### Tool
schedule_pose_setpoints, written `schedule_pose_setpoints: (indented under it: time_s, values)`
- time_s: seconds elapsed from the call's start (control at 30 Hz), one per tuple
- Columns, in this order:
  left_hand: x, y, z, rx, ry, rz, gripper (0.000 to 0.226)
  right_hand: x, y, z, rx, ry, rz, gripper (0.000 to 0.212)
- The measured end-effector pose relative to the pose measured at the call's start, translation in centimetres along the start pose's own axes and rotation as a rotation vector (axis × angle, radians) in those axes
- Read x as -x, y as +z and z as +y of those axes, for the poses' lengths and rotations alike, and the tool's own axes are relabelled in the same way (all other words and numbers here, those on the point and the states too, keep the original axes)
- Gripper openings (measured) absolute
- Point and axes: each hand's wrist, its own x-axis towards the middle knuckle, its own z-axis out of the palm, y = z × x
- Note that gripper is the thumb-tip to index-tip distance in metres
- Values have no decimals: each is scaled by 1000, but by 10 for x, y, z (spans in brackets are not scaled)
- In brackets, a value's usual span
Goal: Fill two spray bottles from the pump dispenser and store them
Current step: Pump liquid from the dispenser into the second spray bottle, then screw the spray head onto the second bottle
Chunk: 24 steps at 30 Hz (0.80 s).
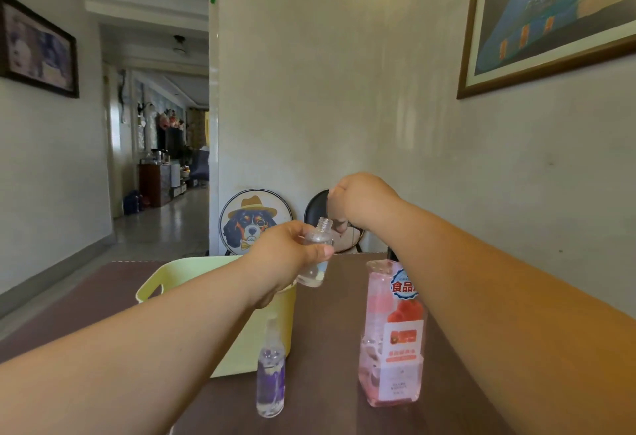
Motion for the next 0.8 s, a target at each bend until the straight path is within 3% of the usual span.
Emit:
schedule_pose_setpoints:
  time_s: [0.1, 0.23, 0.4, 0.53, 0.67, 0.8]
  values:
    - [20, -25, -2, 1, 0, 44, 16, 13, 11, -20, -45, -141, 4, 26]
    - [55, -65, -13, -56, -23, 124, 51, 33, 34, -46, -95, -251, -5, 35]
    - [101, -112, -41, -81, -88, 231, 18, 64, 72, -83, 1, -391, -52, 30]
    - [134, -137, -69, -144, -141, 298, 33, 91, 107, -108, 193, -442, -147, 27]
    - [153, -150, -93, -159, -188, 351, 17, 112, 141, -111, 233, -548, -245, 28]
    - [163, -156, -115, -180, -220, 391, 26, 130, 168, -100, 292, -647, -398, 33]
